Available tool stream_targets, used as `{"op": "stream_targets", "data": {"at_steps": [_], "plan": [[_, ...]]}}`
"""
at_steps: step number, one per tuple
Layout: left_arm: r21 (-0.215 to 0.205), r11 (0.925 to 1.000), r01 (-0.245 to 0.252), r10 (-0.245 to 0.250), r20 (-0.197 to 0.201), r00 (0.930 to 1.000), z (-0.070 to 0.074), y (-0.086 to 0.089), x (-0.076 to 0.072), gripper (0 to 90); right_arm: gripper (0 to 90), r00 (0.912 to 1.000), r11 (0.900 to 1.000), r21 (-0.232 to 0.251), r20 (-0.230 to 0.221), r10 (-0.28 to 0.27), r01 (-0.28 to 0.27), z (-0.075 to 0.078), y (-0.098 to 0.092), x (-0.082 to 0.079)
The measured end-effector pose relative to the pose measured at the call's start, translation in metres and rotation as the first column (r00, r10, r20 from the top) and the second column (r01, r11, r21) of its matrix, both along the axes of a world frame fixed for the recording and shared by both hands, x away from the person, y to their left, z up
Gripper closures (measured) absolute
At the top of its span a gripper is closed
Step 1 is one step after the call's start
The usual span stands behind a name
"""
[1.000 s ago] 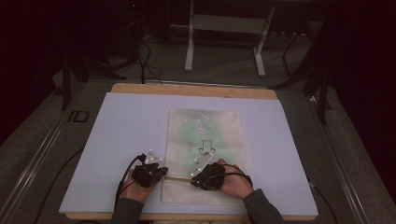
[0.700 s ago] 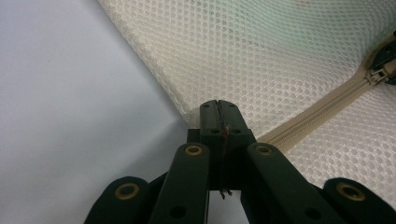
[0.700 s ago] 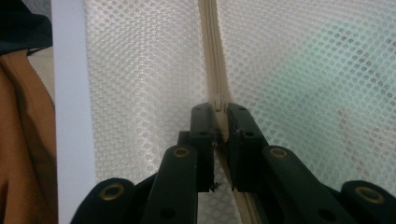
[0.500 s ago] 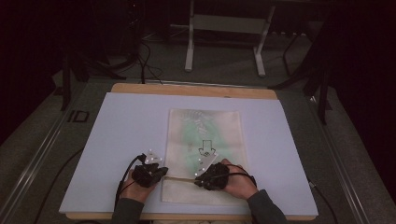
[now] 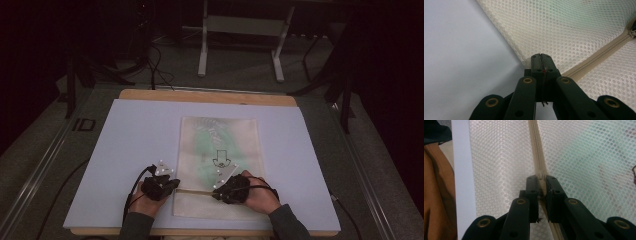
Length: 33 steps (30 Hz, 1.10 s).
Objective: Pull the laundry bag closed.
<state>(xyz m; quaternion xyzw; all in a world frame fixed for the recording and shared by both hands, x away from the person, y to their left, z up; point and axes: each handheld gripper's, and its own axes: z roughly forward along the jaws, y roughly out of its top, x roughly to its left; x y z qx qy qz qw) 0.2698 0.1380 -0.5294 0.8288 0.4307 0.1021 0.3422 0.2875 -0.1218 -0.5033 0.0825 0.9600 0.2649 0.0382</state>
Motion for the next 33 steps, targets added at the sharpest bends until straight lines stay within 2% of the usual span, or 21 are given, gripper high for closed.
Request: {"op": "stream_targets", "data": {"at_steps": [10,33], "plan": [[-0.001,1.0000,-0.001,0.001,0.001,1.0000,0.000,0.000,0.000,89.6,82.3,1.0000,1.000,0.001,0.000,0.003,-0.003,0.000,-0.002,0.000],[0.000,1.0000,-0.002,0.002,-0.001,1.0000,0.000,0.000,0.000,89.5,82.3,0.9996,1.000,0.003,-0.008,-0.027,0.027,0.004,-0.019,0.000]]}}
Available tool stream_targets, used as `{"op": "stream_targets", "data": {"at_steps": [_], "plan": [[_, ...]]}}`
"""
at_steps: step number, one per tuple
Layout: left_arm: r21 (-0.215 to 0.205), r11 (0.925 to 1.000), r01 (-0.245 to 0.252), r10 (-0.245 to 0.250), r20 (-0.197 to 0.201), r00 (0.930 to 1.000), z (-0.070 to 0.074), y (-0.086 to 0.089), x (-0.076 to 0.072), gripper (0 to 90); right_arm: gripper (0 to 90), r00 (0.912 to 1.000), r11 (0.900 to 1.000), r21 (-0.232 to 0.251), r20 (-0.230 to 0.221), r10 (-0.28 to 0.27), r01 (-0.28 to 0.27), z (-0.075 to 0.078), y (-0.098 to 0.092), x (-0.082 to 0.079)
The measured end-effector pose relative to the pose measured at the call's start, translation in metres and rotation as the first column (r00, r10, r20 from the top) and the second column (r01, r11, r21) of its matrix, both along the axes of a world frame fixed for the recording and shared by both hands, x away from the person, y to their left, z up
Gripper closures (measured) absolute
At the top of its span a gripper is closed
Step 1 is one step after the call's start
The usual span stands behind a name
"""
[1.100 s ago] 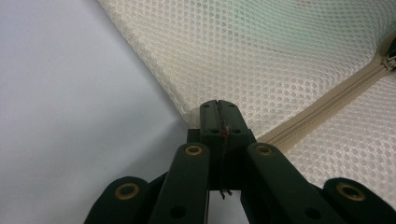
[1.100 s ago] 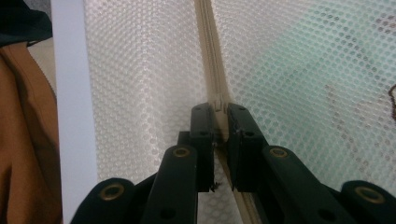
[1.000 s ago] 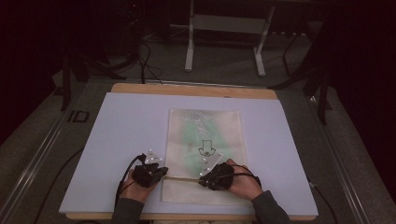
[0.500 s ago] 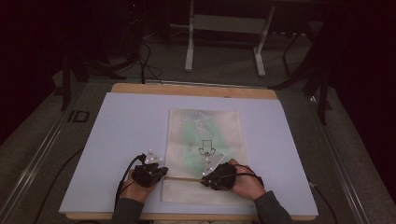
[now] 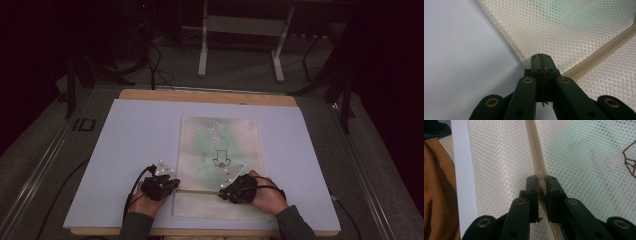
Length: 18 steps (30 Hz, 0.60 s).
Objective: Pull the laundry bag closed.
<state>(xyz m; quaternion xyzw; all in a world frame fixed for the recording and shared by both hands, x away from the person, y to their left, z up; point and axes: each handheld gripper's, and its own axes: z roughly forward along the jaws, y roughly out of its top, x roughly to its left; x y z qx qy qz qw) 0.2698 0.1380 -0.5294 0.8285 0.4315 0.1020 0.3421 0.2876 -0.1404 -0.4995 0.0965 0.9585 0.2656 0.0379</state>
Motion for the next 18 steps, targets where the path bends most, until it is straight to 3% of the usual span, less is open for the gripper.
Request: {"op": "stream_targets", "data": {"at_steps": [18], "plan": [[0.000,1.0000,0.000,0.000,-0.002,1.0000,0.0001,0.0001,0.0001,89.5,82.3,1.0000,1.000,0.000,-0.006,-0.007,0.007,0.0001,-0.0095,-0.0004]]}}
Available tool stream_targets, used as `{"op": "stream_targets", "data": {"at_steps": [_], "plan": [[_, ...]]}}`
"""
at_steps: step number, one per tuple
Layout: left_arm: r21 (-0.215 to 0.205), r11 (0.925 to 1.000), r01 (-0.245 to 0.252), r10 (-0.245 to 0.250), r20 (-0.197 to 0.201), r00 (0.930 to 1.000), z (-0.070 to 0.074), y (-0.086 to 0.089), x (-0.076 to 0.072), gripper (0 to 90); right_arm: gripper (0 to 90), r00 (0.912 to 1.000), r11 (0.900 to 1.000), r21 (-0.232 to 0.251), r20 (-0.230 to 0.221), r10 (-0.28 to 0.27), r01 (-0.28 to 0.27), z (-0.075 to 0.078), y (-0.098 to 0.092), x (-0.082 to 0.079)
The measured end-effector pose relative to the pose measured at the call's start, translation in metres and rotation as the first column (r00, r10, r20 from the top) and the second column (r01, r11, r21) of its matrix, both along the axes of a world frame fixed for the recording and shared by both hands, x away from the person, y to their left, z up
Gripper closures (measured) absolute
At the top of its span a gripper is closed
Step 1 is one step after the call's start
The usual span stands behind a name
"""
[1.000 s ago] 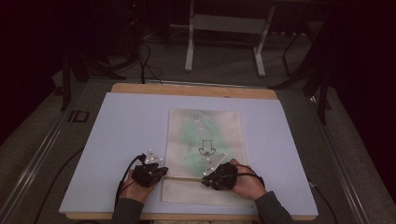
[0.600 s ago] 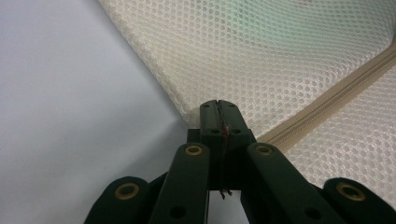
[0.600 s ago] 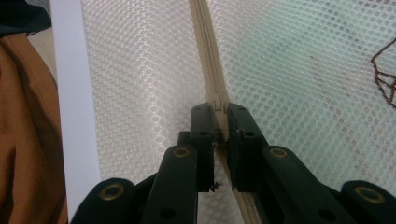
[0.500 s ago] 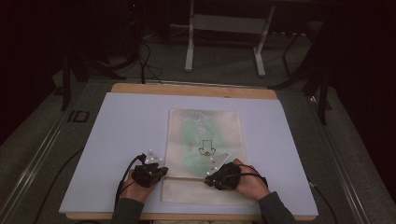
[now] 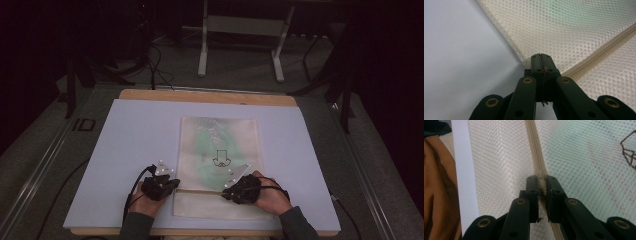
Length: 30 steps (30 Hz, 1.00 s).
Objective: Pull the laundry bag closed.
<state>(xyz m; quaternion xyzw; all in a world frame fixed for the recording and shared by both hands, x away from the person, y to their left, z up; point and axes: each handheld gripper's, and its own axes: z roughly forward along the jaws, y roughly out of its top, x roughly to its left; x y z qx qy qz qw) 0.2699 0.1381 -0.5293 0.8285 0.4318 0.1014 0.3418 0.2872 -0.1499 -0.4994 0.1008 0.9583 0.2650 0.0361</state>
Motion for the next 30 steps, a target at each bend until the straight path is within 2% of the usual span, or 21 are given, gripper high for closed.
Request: {"op": "stream_targets", "data": {"at_steps": [30], "plan": [[0.001,1.0000,-0.001,0.001,0.001,1.0000,0.000,0.000,0.000,89.5,82.3,0.9997,1.000,0.001,0.000,-0.025,0.025,0.003,-0.017,0.001]]}}
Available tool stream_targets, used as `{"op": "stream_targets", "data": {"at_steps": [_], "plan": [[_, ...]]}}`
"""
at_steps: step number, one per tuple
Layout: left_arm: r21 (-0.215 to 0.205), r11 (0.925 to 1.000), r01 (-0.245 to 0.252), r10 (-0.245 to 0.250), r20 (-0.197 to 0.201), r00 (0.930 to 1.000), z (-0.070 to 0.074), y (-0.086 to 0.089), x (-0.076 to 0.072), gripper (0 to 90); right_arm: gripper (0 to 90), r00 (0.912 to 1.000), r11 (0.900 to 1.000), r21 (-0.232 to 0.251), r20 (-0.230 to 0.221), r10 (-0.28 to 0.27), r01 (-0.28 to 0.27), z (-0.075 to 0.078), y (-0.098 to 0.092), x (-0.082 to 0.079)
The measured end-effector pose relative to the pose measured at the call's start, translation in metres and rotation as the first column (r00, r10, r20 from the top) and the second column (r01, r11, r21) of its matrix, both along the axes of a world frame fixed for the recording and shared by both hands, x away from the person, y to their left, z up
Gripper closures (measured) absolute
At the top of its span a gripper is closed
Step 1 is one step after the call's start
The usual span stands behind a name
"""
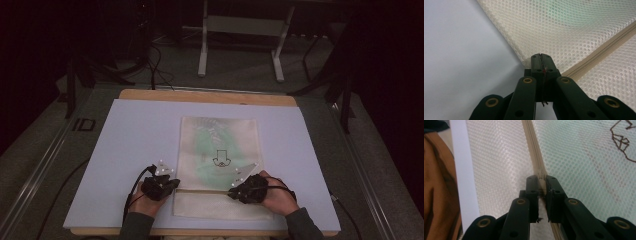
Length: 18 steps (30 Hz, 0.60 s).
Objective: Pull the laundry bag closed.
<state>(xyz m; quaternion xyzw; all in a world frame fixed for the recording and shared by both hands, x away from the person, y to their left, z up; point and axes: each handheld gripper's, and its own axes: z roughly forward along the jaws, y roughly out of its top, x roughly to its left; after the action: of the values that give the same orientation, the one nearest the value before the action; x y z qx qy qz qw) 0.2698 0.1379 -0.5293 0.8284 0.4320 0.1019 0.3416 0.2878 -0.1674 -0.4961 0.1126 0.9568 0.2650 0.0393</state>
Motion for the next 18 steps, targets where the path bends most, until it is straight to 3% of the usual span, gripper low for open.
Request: {"op": "stream_targets", "data": {"at_steps": [18], "plan": [[0.000,1.0000,0.000,0.000,0.000,1.0000,0.000,0.000,0.000,89.6,82.3,0.9999,1.000,0.005,-0.008,-0.013,0.013,-0.001,-0.012,0.000]]}}
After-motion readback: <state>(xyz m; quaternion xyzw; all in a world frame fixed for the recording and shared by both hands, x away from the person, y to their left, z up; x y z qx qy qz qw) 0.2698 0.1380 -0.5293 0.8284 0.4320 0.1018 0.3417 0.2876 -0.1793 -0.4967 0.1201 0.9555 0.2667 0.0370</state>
